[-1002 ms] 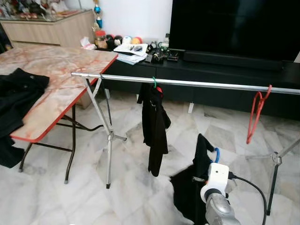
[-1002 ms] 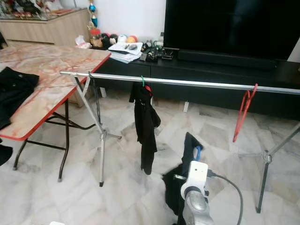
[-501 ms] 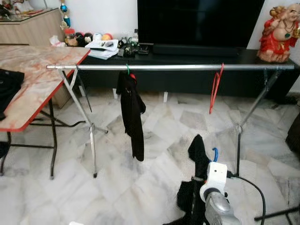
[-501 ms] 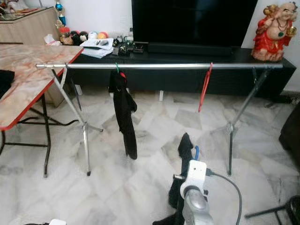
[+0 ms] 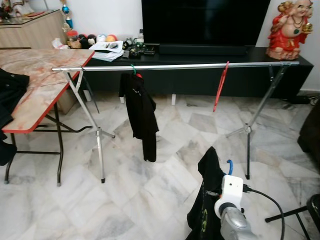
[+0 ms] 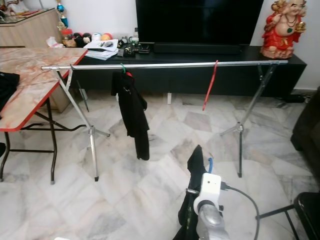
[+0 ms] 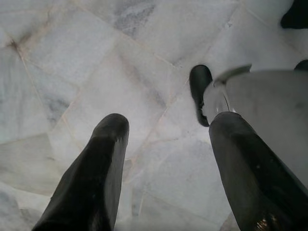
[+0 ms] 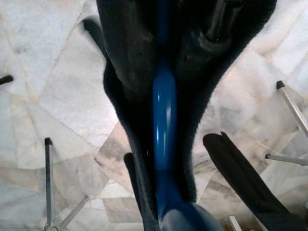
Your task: Hang hanger
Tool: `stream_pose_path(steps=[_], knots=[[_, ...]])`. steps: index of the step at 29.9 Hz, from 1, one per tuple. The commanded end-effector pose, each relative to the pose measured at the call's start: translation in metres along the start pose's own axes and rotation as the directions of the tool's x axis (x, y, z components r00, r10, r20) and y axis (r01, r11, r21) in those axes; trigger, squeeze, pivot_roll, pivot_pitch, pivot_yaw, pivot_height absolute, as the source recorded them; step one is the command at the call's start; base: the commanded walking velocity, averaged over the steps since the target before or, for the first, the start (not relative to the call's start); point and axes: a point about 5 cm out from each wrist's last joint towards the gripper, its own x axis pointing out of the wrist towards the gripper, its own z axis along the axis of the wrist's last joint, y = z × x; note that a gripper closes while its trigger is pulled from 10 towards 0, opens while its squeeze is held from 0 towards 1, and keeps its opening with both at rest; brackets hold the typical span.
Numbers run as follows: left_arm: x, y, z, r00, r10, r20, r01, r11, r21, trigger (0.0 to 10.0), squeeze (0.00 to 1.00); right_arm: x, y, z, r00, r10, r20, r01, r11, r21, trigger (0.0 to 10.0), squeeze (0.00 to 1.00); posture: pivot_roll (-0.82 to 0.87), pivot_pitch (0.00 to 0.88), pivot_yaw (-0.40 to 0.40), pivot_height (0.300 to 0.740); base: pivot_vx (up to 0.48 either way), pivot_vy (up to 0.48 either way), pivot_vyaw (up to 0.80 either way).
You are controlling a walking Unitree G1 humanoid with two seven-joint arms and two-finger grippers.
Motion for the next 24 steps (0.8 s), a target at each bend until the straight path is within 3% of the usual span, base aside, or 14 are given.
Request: stream_pose_path(steps=[1,12,24], knots=[[-0.0012,0.005,-0.0048,1.0,0.015,-0.021,-0.015,1.0,-0.005,10.0,0.0,0.0016,0.0119,0.0086,0.999,0.033,0.028,-0.033,0.999,0.001,10.0,0.0,0.07,0.028,0.032,0.74,0.0,0.48,0.0],[-0.0012,0.005,-0.0047,1.0,0.014,-0.021,-0.014,1.0,-0.003,10.0,0.0,0.0019,0.0126,0.0078,0.999,0.039,0.022,-0.039,0.999,-0.005,10.0,0.0,0.07,0.03,0.032,0.74,0.0,0.427,0.0],[-0.0014,0.0063,-0.0038,1.0,0.019,-0.016,-0.018,1.0,0.007,10.0,0.0,0.0019,0.0144,0.0076,0.999,0.042,0.021,-0.042,0.999,-0.003,10.0,0.0,0.08,0.033,0.034,0.74,0.0,0.0,0.0]])
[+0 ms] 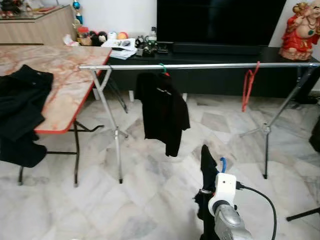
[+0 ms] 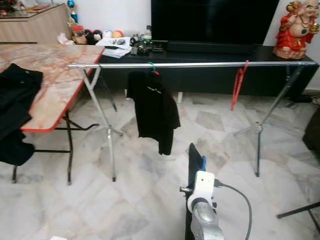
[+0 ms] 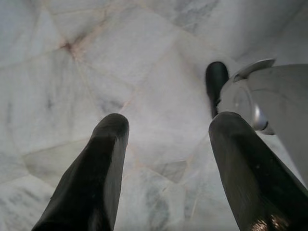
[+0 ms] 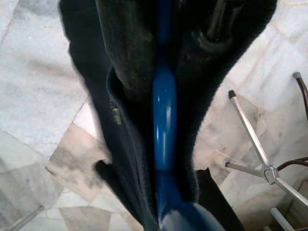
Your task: Hang hanger
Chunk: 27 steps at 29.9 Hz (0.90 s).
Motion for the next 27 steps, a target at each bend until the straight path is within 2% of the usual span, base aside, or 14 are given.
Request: stream_pose_path(steps=[1,27], knots=[[0.0005,-0.0043,-0.0035,1.0,-0.01,-0.014,0.01,1.0,-0.001,10.0,0.0,0.0011,-0.0076,0.0079,0.999,-0.019,0.029,0.019,1.0,-0.007,10.0,0.0,0.08,0.033,0.034,0.74,0.0,0.0,0.0],[0.0004,-0.005,-0.0038,1.0,-0.027,-0.007,0.027,1.0,-0.012,10.0,0.0,0.0014,-0.0078,0.0073,1.0,-0.018,0.026,0.019,1.0,-0.009,10.0,0.0,0.08,0.036,0.034,0.74,0.0,0.0,0.0]])
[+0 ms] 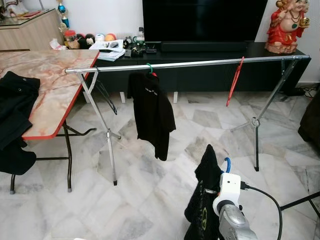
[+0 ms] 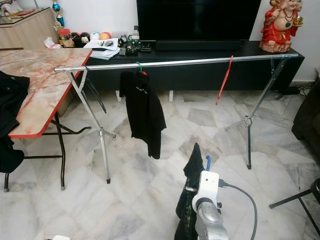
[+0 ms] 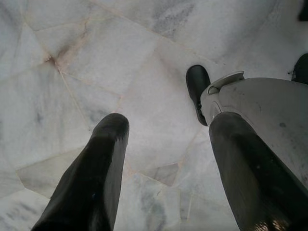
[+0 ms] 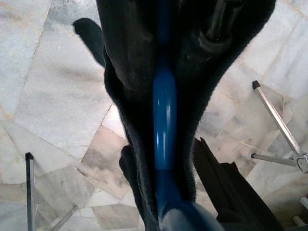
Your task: Hang hanger
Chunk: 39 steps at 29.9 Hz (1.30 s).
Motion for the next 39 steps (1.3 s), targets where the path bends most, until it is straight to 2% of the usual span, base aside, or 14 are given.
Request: stream_pose_path(steps=[1,10,28,39], knots=[[-0.0004,0.0002,-0.0046,1.0,0.0,-0.012,-0.001,1.0,-0.007,10.0,0.0,0.0009,0.0018,0.0048,1.0,0.007,0.019,-0.007,1.0,-0.001,10.0,0.0,0.08,0.036,0.034,0.74,0.0,0.0,0.0],[-0.0005,0.0004,-0.0047,1.0,0.001,-0.013,-0.001,1.0,-0.006,10.0,0.0,0.0008,0.0023,0.0046,1.0,0.008,0.018,-0.008,1.0,-0.002,10.0,0.0,0.08,0.035,0.034,0.74,0.0,0.0,0.0],[-0.0005,0.0009,-0.0044,1.0,0.003,-0.013,-0.003,1.0,-0.003,10.0,0.0,0.0011,0.0028,0.0037,1.0,0.01,0.012,-0.01,1.0,-0.005,10.0,0.0,0.08,0.034,0.035,0.74,-0.265,0.0,0.0],[-0.0004,0.0006,-0.0042,1.0,0.007,-0.009,-0.007,1.0,-0.009,10.0,0.0,0.0018,0.0012,0.0027,1.0,0.009,0.004,-0.009,1.0,-0.008,10.0,0.0,0.08,0.035,0.033,0.74,0.0,0.0,0.0]])
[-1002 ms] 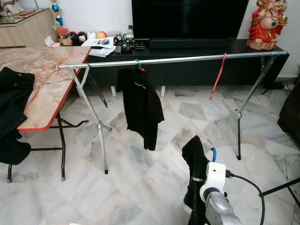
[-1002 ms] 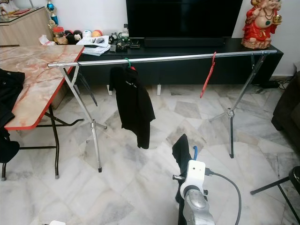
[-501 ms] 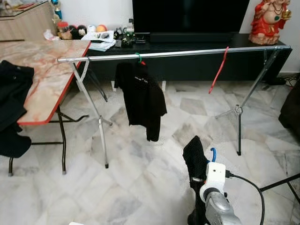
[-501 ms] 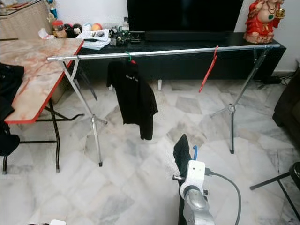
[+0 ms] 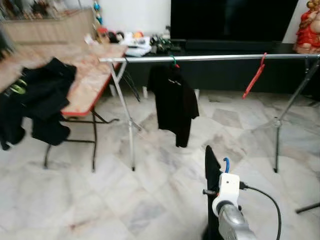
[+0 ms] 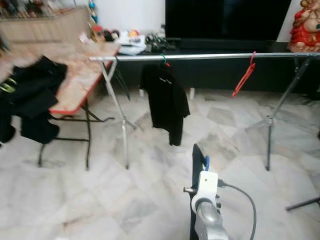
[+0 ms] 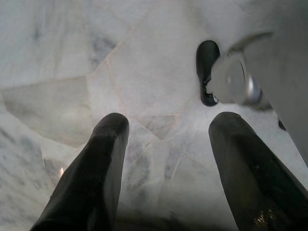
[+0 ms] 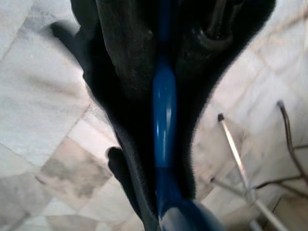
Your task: Hang hanger
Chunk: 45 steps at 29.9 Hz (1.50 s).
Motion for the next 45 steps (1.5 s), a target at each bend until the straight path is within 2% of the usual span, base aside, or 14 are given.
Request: stream_pose_path(steps=[1,11,14,18,21,22,26,28,29,30,32,35,40,45], knots=[[0.0,0.002,0.006,1.0,0.006,0.018,-0.006,1.0,0.001,10.0,0.0,0.001,0.006,0.006,1.0,0.021,0.023,-0.021,1.0,-0.002,10.0,0.0,0.08,0.035,0.033,0.74,0.0,0.0,0.0],[0.0,0.003,0.01,0.999,0.032,0.044,-0.035,0.998,0.06,10.0,0.0,0.004,0.006,0.009,0.993,0.117,-0.019,-0.118,0.989,-0.092,10.0,0.0,0.08,0.037,0.035,0.74,0.0,0.0,0.0],[-0.001,0.003,0.016,0.992,0.057,0.116,-0.065,0.996,0.063,10.0,0.0,0.005,0.01,0.012,0.968,0.245,-0.06,-0.252,0.945,-0.21,10.0,0.0,0.08,0.037,0.029,0.74,0.0,0.0,0.0],[-0.001,0.003,0.021,0.985,0.067,0.159,-0.081,0.993,0.084,10.0,0.0,0.005,0.01,0.017,0.951,0.3,-0.074,-0.309,0.91,-0.277,10.0,0.0,0.09,0.033,0.026,0.74,0.0,0.0,0.0],[-0.002,0.002,0.03,0.971,0.048,0.232,-0.092,0.979,0.183,10.0,0.0,0.006,0.008,0.028,0.912,0.394,-0.116,-0.405,0.818,-0.407,10.0,0.0,0.09,0.026,0.024,0.74,0.0,0.0,0.0],[-0.003,0.0,0.034,0.966,0.023,0.259,-0.087,0.968,0.238,10.0,0.0,0.005,0.008,0.033,0.883,0.446,-0.148,-0.461,0.761,-0.456,10.0,0.0,0.08,0.025,0.024,0.74,0.0,0.0,0.0],[-0.005,-0.005,0.043,0.949,-0.032,0.313,-0.082,0.936,0.344,10.0,0.0,0.002,0.007,0.046,0.812,0.541,-0.218,-0.56,0.622,-0.547,10.0,0.0,0.08,0.018,0.019,0.74,0.0,0.0,0.0],[-0.005,-0.006,0.046,0.945,-0.042,0.324,-0.087,0.923,0.374,10.0,0.0,0.001,0.007,0.049,0.791,0.563,-0.24,-0.585,0.581,-0.566,10.0,0.0,0.08,0.013,0.018,0.74,0.0,0.0,0.0],[-0.007,-0.003,0.059,0.934,-0.055,0.353,-0.099,0.909,0.405,10.0,0.0,0.0,0.006,0.052,0.774,0.578,-0.259,-0.603,0.546,-0.582,10.0,0.0,0.08,0.013,0.018,0.74,0.0,0.0,0.0],[-0.021,0.007,0.121,0.873,-0.127,0.47,-0.118,0.881,0.457,10.0,0.0,-0.003,0.005,0.058,0.736,0.605,-0.305,-0.637,0.464,-0.615,10.0,0.0,0.08,0.009,0.018,0.74,0.0,0.0,0.0],[-0.037,0.006,0.163,0.809,-0.211,0.549,-0.111,0.861,0.496,10.0,0.0,-0.01,0.005,0.063,0.662,0.649,-0.375,-0.693,0.338,-0.637,10.0,0.0,0.07,0.003,0.015,0.74,0.0,0.0,0.0],[-0.041,0.001,0.171,0.792,-0.264,0.55,-0.087,0.844,0.53,10.0,0.0,-0.017,0.003,0.067,0.597,0.674,-0.435,-0.729,0.229,-0.644,10.0,0.0,0.07,0.0,0.009,0.74,0.0,0.0,0.0],[-0.043,-0.011,0.179,0.77,-0.357,0.529,-0.009,0.823,0.568,10.0,0.0,-0.024,-0.001,0.076,0.532,0.687,-0.495,-0.756,0.122,-0.643,10.0,0.0,0.06,0.0,-0.003,0.74,0.0,0.0,0.0],[-0.042,-0.022,0.176,0.774,-0.443,0.453,0.071,0.771,0.633,10.0,0.0,-0.023,-0.003,0.081,0.535,0.661,-0.526,-0.753,0.09,-0.652,10.0,0.0,0.06,0.0,-0.008,0.74,0.0,0.0,0.0]])
